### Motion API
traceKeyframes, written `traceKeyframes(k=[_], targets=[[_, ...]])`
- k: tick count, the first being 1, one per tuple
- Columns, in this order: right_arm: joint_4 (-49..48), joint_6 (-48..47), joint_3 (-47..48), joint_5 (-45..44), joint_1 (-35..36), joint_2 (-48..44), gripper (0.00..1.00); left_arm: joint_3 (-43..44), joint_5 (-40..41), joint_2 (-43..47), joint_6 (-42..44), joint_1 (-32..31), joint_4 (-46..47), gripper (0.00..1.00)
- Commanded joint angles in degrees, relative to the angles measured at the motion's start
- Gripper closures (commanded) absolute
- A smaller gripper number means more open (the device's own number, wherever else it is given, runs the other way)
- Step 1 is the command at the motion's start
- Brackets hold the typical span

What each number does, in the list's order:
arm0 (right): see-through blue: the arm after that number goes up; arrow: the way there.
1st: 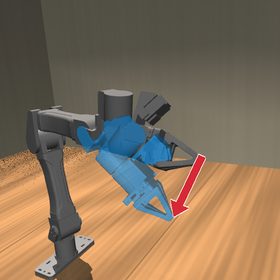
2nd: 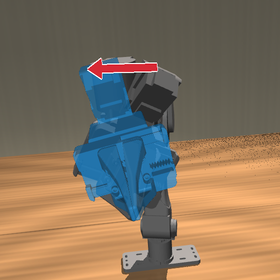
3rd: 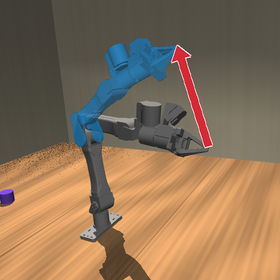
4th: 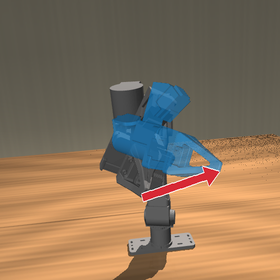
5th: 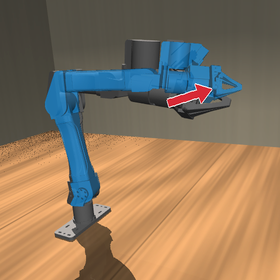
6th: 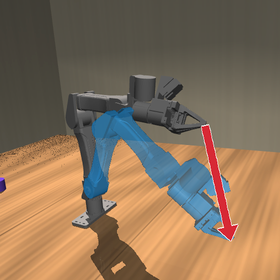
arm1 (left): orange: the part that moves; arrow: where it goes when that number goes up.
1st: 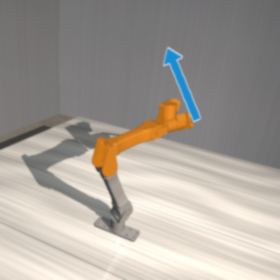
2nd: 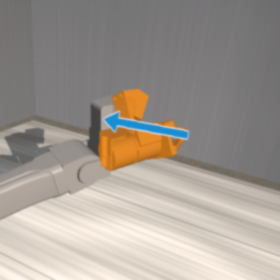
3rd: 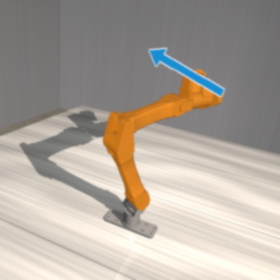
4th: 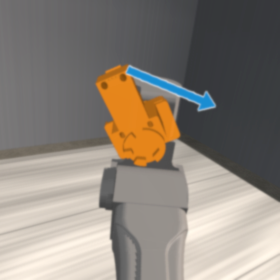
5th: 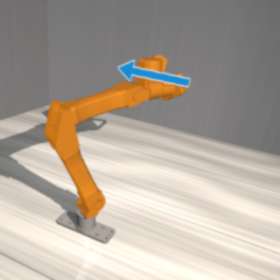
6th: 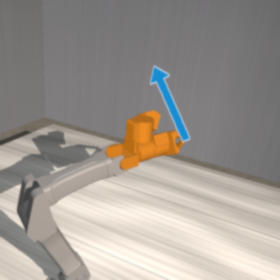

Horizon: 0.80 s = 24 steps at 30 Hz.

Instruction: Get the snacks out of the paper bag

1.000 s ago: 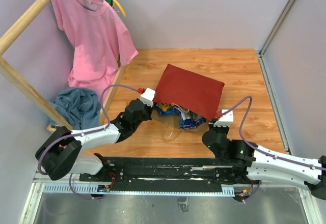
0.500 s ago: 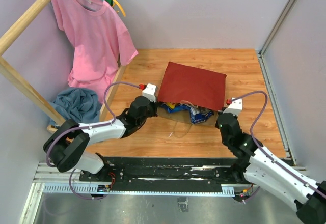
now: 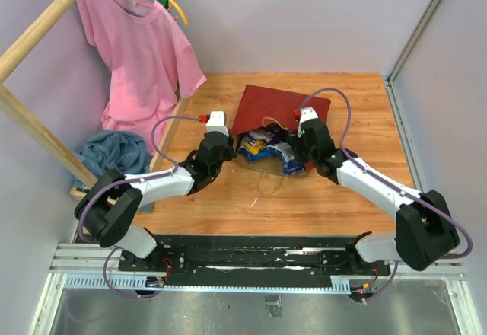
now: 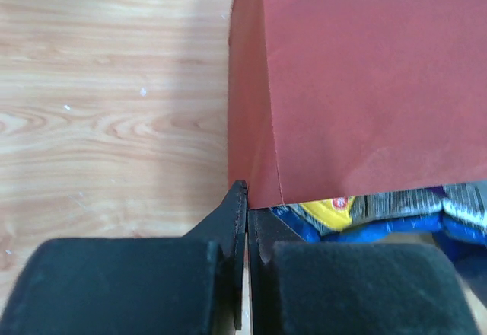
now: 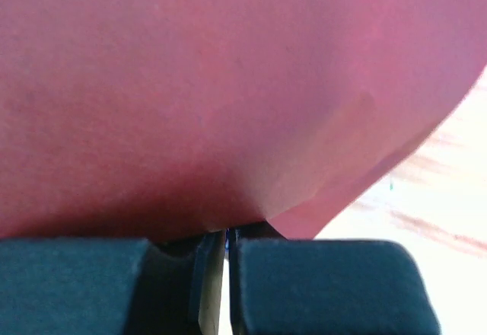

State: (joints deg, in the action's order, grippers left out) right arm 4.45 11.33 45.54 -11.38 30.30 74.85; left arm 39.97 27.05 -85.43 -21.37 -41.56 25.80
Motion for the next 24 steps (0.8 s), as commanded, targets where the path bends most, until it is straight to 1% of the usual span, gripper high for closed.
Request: traceKeyframes(k=[1, 5, 8, 15, 18, 20, 24], targets=[[-3.19, -5.79, 8.20, 4.73, -2.90, 4.44, 0.94, 3.60, 1.26, -2.76, -1.79, 5.14, -2.08, 1.00], [-3.47, -7.45, 12.41, 10.24, -7.89, 8.38, 0.94, 7.40, 1.03, -5.70, -0.93, 6.05, -3.48, 0.99], [-3.57, -8.74, 16.01, 14.69, -11.10, 11.38, 0.94, 8.49, 2.05, -6.03, -1.53, 6.05, -4.47, 0.99], [-1.14, -11.33, 27.41, 21.84, -11.91, 20.12, 0.94, 9.15, 5.44, -3.17, -2.62, 5.77, -7.89, 0.99], [1.55, -11.71, 33.19, 22.21, -11.93, 23.89, 0.94, 9.44, 7.45, -2.03, -2.00, 4.97, -8.43, 0.99], [2.71, -11.86, 35.36, 22.17, -11.94, 25.14, 0.91, 10.23, 6.87, -2.53, -1.42, 4.91, -8.61, 1.00], [3.20, -11.89, 34.22, 21.50, -12.35, 23.37, 0.85, 13.36, 3.85, -5.16, -0.24, 4.91, -8.98, 0.99]])
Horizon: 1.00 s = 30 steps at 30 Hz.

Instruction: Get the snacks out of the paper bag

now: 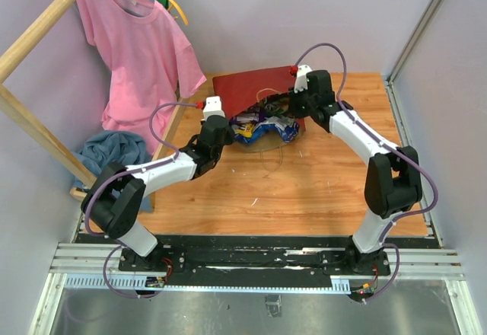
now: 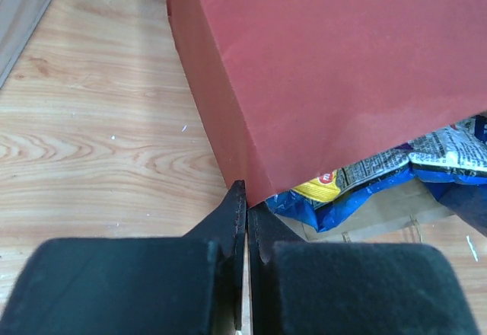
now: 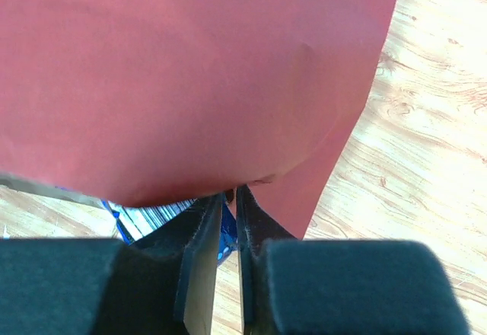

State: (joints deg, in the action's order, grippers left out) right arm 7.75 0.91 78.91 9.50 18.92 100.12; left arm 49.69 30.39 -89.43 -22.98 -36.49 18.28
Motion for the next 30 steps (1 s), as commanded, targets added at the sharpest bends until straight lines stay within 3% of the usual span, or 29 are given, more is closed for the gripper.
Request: traceKeyframes(k=[1, 4, 5, 8, 10, 15, 18, 22, 25, 30], targets=[[-0.15, -1.15, 0.02, 0.52, -1.43, -2.85, 0.83, 4.63, -0.11, -2.18, 1.56, -0.16, -1.56, 1.00], [0.02, 0.12, -2.89, 1.29, -3.41, -5.92, 0.75, 7.55, -1.36, -5.21, 2.18, -0.09, -1.73, 1.00], [0.66, 0.48, -3.89, 1.29, -4.03, -7.11, 0.66, 8.40, -1.70, -6.10, 2.31, -0.13, -1.88, 0.99], [2.97, 1.26, -7.62, -0.40, -4.53, -12.26, 0.19, 9.46, -2.68, -7.56, 2.21, -0.11, -2.07, 0.99], [3.14, 2.70, -11.94, -1.19, -4.48, -16.96, 0.08, 8.57, -3.54, -7.20, 2.02, -0.15, -1.52, 0.87], [-1.98, 7.42, -26.98, -1.83, -1.45, -33.72, 0.05, 4.78, -5.82, -3.95, 1.68, -0.12, -0.78, 0.39], [-3.56, 3.80, -34.16, -9.60, 9.55, -42.23, 0.05, 2.00, -7.35, -1.04, 1.55, -0.15, -0.86, 0.19], [-4.69, -2.08, -36.75, -17.06, 19.09, -41.83, 0.07, -2.12, -9.41, 3.67, 1.09, -0.12, -1.09, 0.06], [-3.55, -4.00, -34.15, -18.30, 19.46, -36.95, 0.06, -5.07, -11.39, 7.73, 1.51, -0.12, -1.31, 0.01], [-6.31, -9.81, -29.76, -20.05, 19.49, -28.56, 0.07, -8.55, -13.34, 13.60, 1.94, 0.01, -3.34, 0.00]])
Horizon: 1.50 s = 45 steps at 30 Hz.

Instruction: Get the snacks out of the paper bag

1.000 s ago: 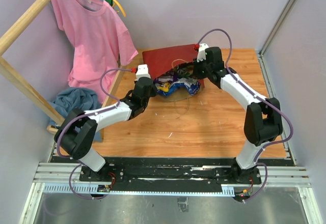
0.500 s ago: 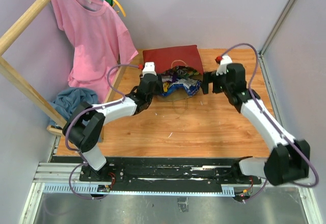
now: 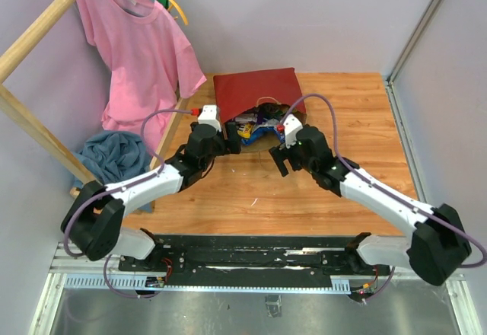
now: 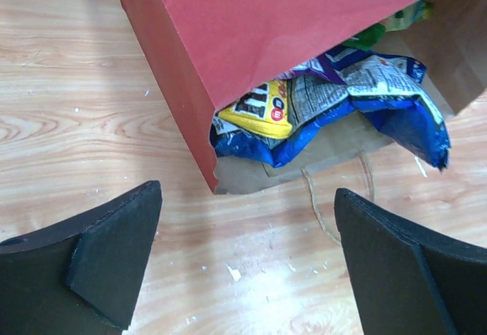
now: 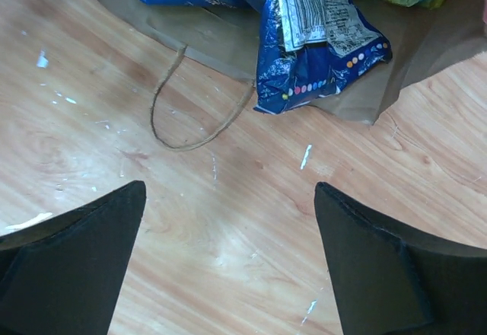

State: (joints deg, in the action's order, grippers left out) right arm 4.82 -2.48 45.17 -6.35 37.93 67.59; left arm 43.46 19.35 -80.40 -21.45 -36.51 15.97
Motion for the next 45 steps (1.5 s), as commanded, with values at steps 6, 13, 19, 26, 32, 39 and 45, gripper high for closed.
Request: traceKeyframes(k=[6, 13, 19, 26, 32, 39, 45], targets=[[-6.68, -13.41, 9.19, -5.91, 0.43, 13.05, 0.10, -6.22, -3.82, 9.48, -0.03, 1.36, -2.59, 0.00], [-10.36, -17.28, 14.26, -6.81, 0.09, 22.10, 0.16, -8.78, -5.72, 12.37, -0.15, 3.16, -4.07, 0.00], [-11.64, -19.38, 18.53, -8.35, -1.53, 29.84, 0.24, -11.16, -6.57, 14.50, -0.24, 5.34, -4.30, 0.00], [-10.32, -18.65, 22.34, -9.38, -2.07, 34.15, 0.43, -11.82, -8.19, 16.08, -0.54, 7.43, -5.10, 0.00], [-10.91, -16.14, 18.25, -9.36, -1.29, 29.68, 0.93, -11.67, -8.62, 16.31, -0.34, 8.11, -5.95, 0.00], [-5.32, -9.09, 11.23, -4.10, 0.22, 15.66, 0.99, -12.00, -8.59, 16.60, -0.59, 8.28, -6.60, 0.00], [1.48, 3.54, 4.18, 10.64, 0.38, -2.80, 0.99, -12.15, -8.37, 18.29, -0.08, 8.46, -7.85, 0.00]])
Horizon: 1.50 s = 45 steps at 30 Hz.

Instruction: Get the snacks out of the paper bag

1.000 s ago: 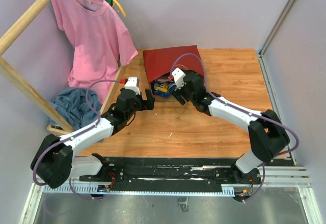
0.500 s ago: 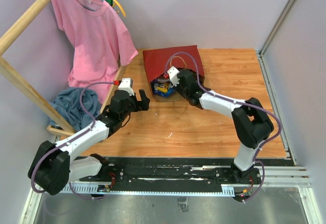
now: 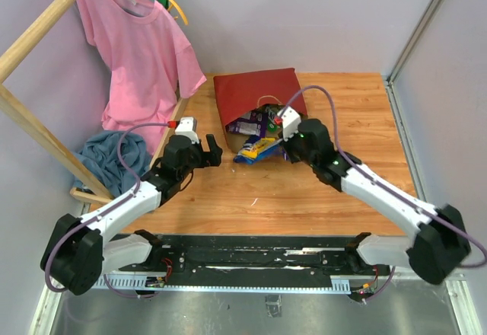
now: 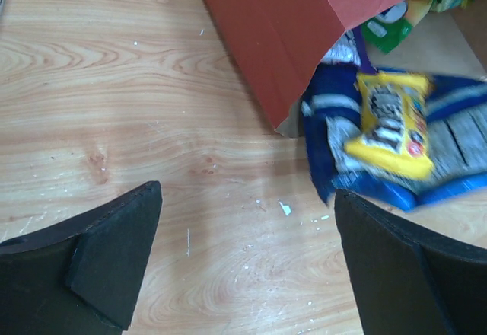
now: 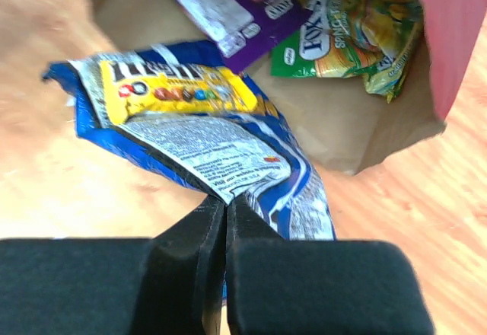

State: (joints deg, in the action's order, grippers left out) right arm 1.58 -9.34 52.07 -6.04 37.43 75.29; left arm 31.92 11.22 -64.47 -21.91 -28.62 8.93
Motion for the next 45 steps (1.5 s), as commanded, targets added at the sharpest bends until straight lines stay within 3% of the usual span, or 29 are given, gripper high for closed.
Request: traceKeyframes(k=[1, 6, 10, 15, 19, 23, 28, 36, 40, 45], targets=[[6.75, 11.59, -3.05, 12.17, 0.82, -13.29, 0.99, -0.77, -0.24, 2.78, 0.43, 0.57, -0.87, 0.00], [18.39, 14.97, -0.73, 20.35, 0.12, -23.40, 0.99, -1.17, -1.04, 3.80, 0.35, 0.76, -0.61, 0.00], [23.25, 21.10, 2.95, 33.96, -6.92, -26.86, 0.99, -1.16, -1.97, 3.88, -0.20, 0.76, -0.73, 0.00], [14.83, 36.64, 2.12, 57.05, -25.53, -29.62, 0.99, -1.51, -3.38, 5.23, -0.88, 0.76, -1.27, 0.00], [2.66, 49.34, 2.55, 69.26, -37.04, -30.23, 0.99, -0.84, -3.75, 6.16, -0.28, 0.76, -2.95, 0.00], [-0.55, 52.10, 5.66, 68.01, -43.68, -29.51, 0.99, -0.57, -4.37, 6.54, -0.28, 0.74, -3.74, 0.00], [-14.26, 63.42, 3.54, 61.15, -51.21, -25.41, 0.99, -1.19, -6.26, 6.91, -0.79, 0.75, -4.04, 0.00], [-4.14, 55.59, 16.80, 50.59, -55.02, -5.18, 0.99, -1.33, -5.47, 7.94, 0.15, 0.75, -5.50, 0.00], [-6.59, 57.96, 22.91, 52.34, -54.84, 3.14, 0.99, -0.61, -6.02, 6.39, 0.25, 0.74, -5.41, 0.00], [-1.62, 53.86, 30.24, 55.51, -54.92, 12.32, 0.99, -0.15, -6.74, 4.17, 0.03, 0.76, -4.74, 0.00]])
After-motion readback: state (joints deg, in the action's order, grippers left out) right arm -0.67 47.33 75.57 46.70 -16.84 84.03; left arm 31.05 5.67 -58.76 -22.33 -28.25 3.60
